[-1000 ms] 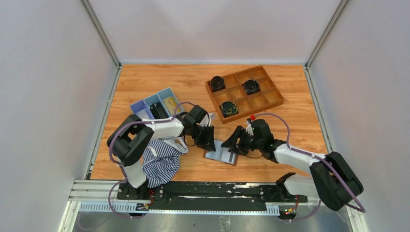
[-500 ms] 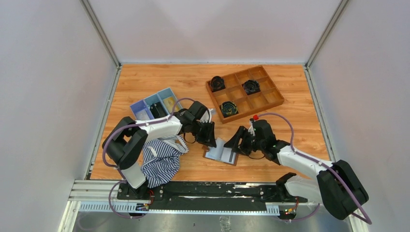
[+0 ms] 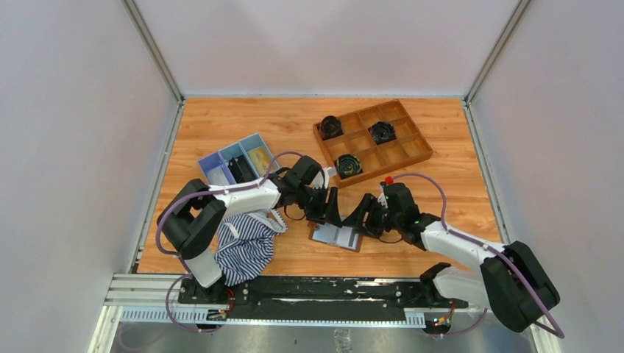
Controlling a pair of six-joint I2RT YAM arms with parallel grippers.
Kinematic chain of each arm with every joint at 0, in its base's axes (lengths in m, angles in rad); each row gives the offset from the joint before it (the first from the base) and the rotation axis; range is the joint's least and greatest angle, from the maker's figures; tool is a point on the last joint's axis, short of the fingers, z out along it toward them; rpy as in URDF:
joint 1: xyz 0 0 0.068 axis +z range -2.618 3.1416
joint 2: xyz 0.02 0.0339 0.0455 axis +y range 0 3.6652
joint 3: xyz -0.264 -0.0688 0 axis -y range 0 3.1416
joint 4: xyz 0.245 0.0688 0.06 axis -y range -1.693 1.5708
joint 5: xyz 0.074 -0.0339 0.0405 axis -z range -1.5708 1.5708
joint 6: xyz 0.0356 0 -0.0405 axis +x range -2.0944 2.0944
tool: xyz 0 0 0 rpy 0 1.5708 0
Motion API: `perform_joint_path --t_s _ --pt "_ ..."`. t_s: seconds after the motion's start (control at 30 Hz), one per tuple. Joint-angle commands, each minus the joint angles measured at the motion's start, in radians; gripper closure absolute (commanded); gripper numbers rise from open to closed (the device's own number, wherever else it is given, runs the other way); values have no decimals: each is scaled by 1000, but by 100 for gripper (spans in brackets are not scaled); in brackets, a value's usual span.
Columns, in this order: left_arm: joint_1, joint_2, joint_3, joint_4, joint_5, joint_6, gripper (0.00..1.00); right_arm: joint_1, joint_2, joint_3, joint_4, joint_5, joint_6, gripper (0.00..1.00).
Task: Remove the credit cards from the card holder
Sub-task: Remove the credit card from the card holder.
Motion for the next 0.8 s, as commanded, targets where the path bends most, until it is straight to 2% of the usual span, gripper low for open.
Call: perform_joint_path --t_s 0.0,0.2,0.47,0.67,0.73,0.77 --pt "-4 -25 22 -32 -18 23 42 14 -34 -8 -44 31 -22 39" --pt "-6 -24 18 -48 -37 23 40 15 -49 -30 -52 40 -19 39" --pt "-6 -141 64 -207 -262 69 33 14 -36 -41 -42 32 -21 39" --pt "-6 -162 81 -234 -289 75 31 15 -41 -45 -39 31 -19 39" --pt "-7 -160 83 -239 -287 76 28 14 -51 -49 -40 33 -15 39" --pt "-6 -160 83 -240 -286 77 21 14 -57 -52 -40 34 -14 39"
